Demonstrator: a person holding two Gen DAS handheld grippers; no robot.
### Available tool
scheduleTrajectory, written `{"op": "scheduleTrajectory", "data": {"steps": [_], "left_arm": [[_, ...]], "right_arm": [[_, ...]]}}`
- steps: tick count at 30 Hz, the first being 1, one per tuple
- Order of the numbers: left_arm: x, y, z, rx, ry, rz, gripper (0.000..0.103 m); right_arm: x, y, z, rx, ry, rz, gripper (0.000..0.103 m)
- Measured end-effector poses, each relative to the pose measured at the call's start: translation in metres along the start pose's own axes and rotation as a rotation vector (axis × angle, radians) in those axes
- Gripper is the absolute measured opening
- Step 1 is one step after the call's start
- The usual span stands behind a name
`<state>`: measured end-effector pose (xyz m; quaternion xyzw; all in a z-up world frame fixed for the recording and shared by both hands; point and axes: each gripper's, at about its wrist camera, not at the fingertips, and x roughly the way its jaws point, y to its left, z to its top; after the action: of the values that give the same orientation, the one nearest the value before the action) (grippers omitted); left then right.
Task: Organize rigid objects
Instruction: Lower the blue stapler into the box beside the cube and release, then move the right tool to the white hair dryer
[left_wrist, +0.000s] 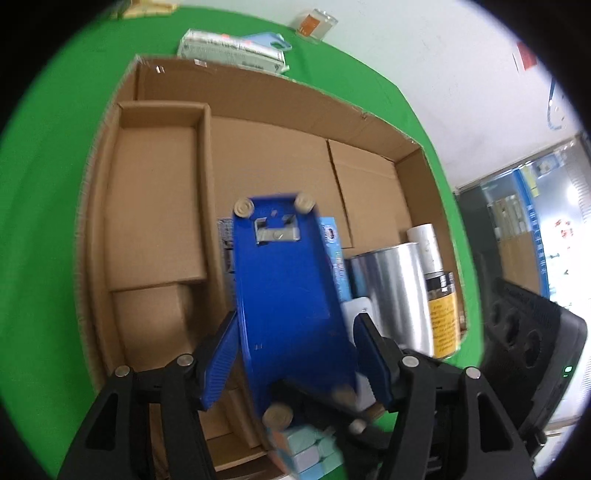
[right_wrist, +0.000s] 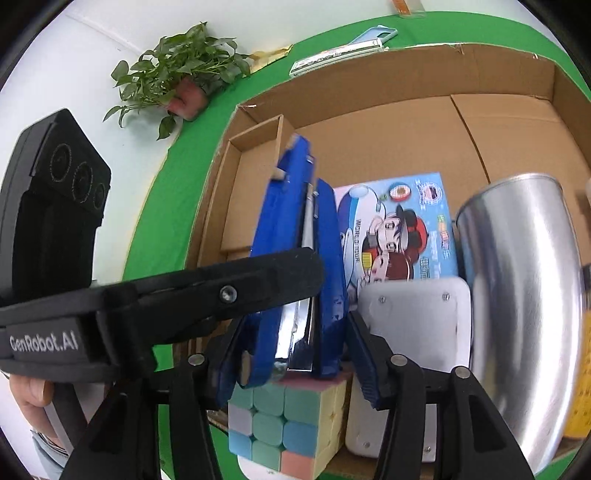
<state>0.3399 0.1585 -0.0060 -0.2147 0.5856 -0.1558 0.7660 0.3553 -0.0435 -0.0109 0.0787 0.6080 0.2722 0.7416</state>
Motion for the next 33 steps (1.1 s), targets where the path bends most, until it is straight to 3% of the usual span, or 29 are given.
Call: {"op": "scheduleTrajectory", "data": {"steps": [4, 6, 8, 9, 11, 12, 13, 16, 20, 25, 31, 33], "left_arm": [[-0.027, -0.005, -0.010, 0.034, -0.095, 0.045, 0.062], [-0.049, -0.012, -0.025, 0.065, -0.213, 0.089, 0.062], [-0.074, -0.026, -0.052, 0.135, -0.369, 0.154, 0.063], [-0.086, -0.034, -0.071, 0.169, -0.467, 0.204, 0.075], [-0.102, -0.046, -0.105, 0.193, -0.625, 0.292, 0.088], [-0.108, -0.051, -0.124, 0.205, -0.692, 0.337, 0.088], [-0.109, -0.053, -0.134, 0.205, -0.709, 0.359, 0.088], [-0.102, -0.043, -0.163, 0.104, -0.639, 0.328, 0.088], [-0.068, -0.011, -0.194, -0.084, -0.411, 0.183, 0.088], [-0.027, 0.007, -0.227, -0.216, -0.275, 0.044, 0.088], [0.001, -0.005, -0.236, -0.196, -0.205, -0.006, 0.085], [0.011, -0.010, -0.237, -0.188, -0.171, -0.034, 0.076]], "right_arm": [[-0.027, 0.000, -0.002, -0.025, -0.086, -0.040, 0.056], [-0.051, 0.001, -0.008, -0.075, -0.150, -0.038, 0.079], [-0.077, 0.008, -0.026, -0.168, -0.261, -0.135, 0.095], [-0.087, 0.012, -0.039, -0.212, -0.317, -0.194, 0.103], [-0.096, 0.019, -0.061, -0.290, -0.375, -0.273, 0.103], [-0.098, 0.022, -0.074, -0.332, -0.382, -0.306, 0.103], [-0.100, 0.022, -0.087, -0.358, -0.385, -0.321, 0.103], [-0.102, 0.017, -0.118, -0.373, -0.392, -0.305, 0.103], [-0.103, 0.007, -0.163, -0.433, -0.364, -0.144, 0.102], [-0.056, -0.004, -0.214, -0.498, -0.099, 0.081, 0.102], [-0.039, -0.008, -0.238, -0.535, -0.067, 0.045, 0.086], [-0.035, -0.008, -0.238, -0.542, -0.065, 0.015, 0.067]]}}
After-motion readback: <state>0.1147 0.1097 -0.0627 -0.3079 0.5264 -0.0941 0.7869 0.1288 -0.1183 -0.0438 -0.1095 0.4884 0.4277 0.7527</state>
